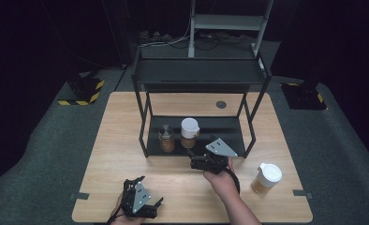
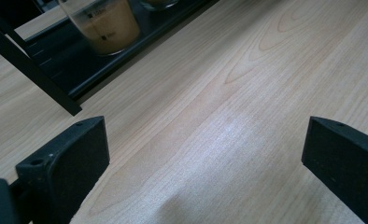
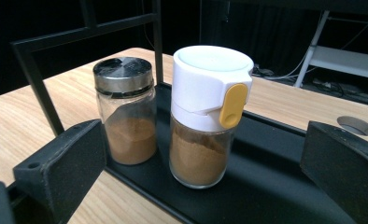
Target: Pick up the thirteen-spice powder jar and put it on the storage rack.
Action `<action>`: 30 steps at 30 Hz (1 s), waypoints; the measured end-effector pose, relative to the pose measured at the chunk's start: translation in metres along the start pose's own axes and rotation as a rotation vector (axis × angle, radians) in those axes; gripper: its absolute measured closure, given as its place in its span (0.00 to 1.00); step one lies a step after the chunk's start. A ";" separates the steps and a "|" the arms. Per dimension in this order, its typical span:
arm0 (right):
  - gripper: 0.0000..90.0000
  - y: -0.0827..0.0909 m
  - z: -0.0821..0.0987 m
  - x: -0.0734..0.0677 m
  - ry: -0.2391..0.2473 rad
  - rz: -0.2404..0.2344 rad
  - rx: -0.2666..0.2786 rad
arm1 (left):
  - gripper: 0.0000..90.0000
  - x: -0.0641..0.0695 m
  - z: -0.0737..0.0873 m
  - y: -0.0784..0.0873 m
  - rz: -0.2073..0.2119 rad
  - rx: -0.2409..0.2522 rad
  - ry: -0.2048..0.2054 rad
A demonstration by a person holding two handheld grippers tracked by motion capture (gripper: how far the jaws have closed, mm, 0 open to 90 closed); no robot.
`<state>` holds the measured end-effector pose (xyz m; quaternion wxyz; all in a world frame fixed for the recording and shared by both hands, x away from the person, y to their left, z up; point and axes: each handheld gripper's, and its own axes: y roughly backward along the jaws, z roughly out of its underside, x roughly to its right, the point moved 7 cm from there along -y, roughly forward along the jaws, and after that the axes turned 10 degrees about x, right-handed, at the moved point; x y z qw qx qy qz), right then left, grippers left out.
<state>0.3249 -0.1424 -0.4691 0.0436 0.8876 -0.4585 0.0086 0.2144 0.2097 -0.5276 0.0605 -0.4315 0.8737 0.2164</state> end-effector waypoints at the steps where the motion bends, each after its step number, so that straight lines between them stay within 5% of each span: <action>1: 0.00 0.002 0.000 0.000 0.002 -0.001 0.000 | 0.01 0.000 0.000 0.000 0.000 -0.001 0.000; 14: 0.00 0.031 0.005 -0.002 0.045 0.000 -0.008 | 0.01 0.001 -0.001 -0.001 0.008 -0.009 -0.012; 30: 0.00 0.060 0.032 0.003 0.087 0.017 -0.049 | 0.01 0.001 0.000 0.000 0.018 -0.002 -0.027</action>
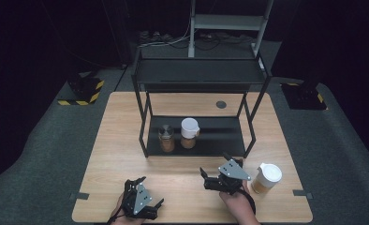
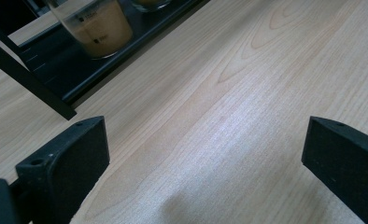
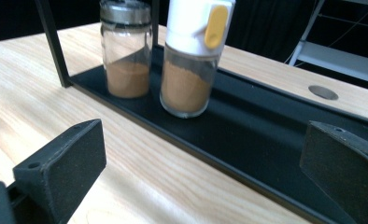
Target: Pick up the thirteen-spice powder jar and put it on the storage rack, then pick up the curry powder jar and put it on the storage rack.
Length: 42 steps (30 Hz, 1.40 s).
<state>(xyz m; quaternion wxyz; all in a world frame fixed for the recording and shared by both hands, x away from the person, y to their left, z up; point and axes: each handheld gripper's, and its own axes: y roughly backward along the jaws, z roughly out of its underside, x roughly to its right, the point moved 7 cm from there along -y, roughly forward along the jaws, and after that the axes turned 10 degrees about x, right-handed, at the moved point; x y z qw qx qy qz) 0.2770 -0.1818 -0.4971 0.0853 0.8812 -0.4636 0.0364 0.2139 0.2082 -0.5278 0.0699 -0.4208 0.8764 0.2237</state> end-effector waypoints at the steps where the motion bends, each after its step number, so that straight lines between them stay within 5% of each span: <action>1: 0.00 0.002 0.002 0.000 0.001 0.000 -0.003 | 0.01 0.000 0.000 0.000 0.000 0.001 0.002; 25: 0.00 0.023 0.033 -0.014 0.094 0.017 -0.122 | 0.01 -0.002 0.002 0.001 0.007 0.015 0.013; 31: 0.00 0.022 0.031 -0.011 0.068 0.010 -0.150 | 0.01 -0.004 0.001 0.001 0.020 0.011 0.016; 42: 0.00 0.028 0.033 -0.014 0.087 0.010 -0.123 | 0.01 -0.005 0.001 0.000 0.030 0.007 0.020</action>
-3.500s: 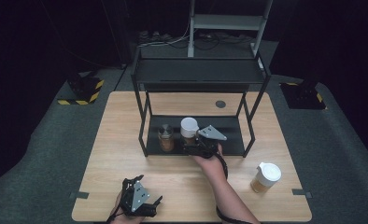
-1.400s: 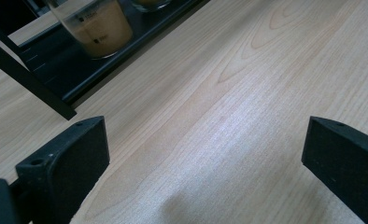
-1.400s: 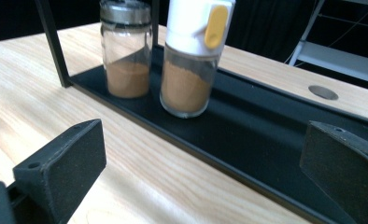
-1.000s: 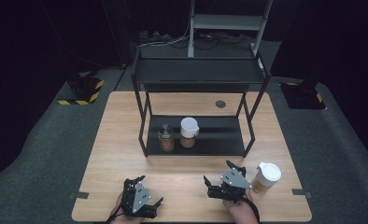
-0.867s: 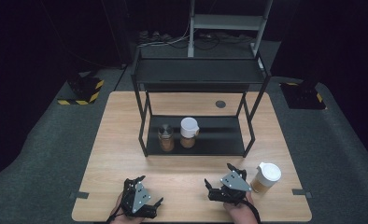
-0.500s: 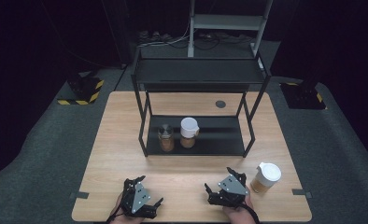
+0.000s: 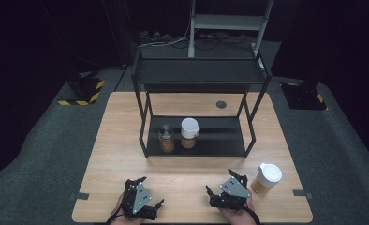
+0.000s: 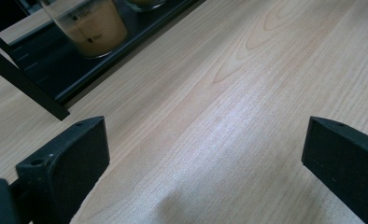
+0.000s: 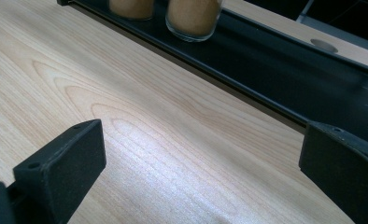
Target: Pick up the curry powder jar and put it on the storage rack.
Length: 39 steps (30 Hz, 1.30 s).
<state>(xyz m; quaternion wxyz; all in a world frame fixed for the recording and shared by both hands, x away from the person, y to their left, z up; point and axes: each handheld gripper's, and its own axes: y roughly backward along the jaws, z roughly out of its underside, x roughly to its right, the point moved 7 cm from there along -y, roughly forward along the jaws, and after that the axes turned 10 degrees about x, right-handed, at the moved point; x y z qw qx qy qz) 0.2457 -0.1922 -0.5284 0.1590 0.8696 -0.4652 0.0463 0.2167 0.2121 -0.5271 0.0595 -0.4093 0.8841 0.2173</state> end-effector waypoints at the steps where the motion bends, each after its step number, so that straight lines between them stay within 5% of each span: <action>1: 0.00 0.000 0.000 0.000 -0.001 0.000 0.001 | 0.01 0.000 0.000 0.001 -0.001 0.004 0.001; 13: 0.00 0.006 0.002 0.004 -0.012 -0.010 0.037 | 0.01 0.002 -0.001 -0.001 -0.001 -0.012 -0.020; 21: 0.00 0.018 -0.007 0.006 -0.001 -0.021 0.114 | 0.01 0.001 -0.001 0.000 0.003 -0.007 -0.020; 39: 0.00 0.052 -0.035 0.020 -0.048 -0.025 0.180 | 0.01 0.001 -0.001 -0.001 0.015 -0.006 -0.024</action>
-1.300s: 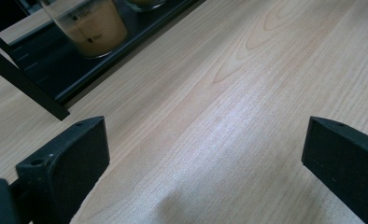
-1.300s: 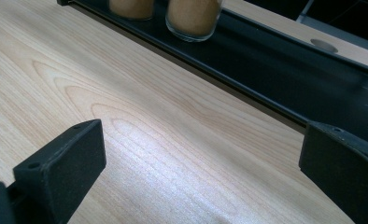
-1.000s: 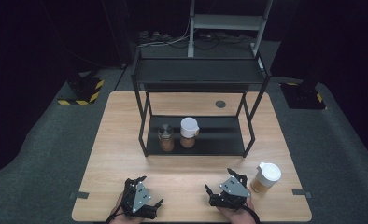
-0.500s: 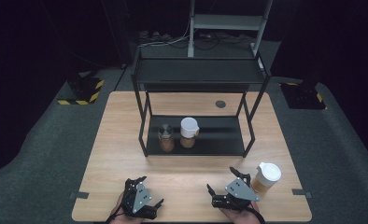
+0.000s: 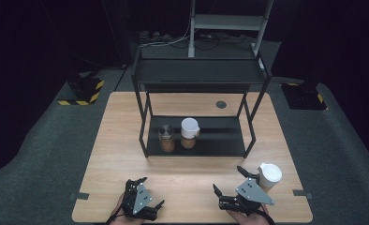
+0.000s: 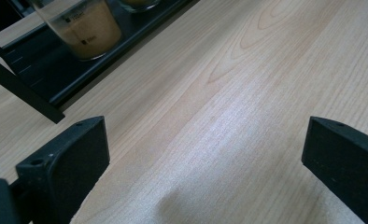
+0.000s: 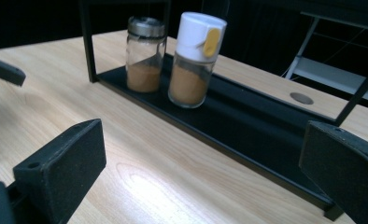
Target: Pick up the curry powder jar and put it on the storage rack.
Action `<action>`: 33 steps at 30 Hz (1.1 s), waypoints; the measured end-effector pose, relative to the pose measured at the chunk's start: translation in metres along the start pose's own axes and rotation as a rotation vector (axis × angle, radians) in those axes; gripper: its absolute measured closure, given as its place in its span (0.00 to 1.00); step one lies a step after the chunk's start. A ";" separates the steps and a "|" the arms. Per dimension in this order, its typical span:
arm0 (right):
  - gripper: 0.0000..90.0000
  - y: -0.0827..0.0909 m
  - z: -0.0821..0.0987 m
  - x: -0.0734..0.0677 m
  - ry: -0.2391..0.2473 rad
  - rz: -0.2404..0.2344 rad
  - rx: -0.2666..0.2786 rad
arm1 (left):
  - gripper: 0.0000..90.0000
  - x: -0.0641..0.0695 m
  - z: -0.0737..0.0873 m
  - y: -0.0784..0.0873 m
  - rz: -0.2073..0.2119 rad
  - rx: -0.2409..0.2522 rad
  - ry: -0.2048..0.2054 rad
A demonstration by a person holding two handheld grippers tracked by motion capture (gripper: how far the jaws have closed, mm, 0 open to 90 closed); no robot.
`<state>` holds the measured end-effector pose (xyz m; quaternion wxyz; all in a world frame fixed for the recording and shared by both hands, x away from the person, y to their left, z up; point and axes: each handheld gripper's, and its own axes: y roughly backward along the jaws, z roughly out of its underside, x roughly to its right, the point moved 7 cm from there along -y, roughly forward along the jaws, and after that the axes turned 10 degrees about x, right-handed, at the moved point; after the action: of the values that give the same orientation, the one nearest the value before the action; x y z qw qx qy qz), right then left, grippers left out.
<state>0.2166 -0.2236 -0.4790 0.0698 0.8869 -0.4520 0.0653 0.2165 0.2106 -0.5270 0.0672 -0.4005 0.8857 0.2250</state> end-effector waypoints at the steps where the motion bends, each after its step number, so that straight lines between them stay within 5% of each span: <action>1: 0.00 0.002 -0.002 0.002 -0.004 0.006 0.003 | 0.01 0.000 0.000 0.000 0.000 0.000 0.001; 19: 0.00 0.040 -0.016 0.042 -0.062 0.123 0.072 | 0.01 -0.001 0.000 0.000 0.005 0.004 0.008; 33: 0.00 0.057 -0.010 0.065 -0.092 0.214 0.052 | 0.01 -0.002 0.001 0.001 0.007 0.007 0.010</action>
<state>0.2075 -0.3067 -0.4542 0.0188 0.8372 -0.5449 0.0434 0.2171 0.2127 -0.5269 0.0634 -0.3983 0.8882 0.2200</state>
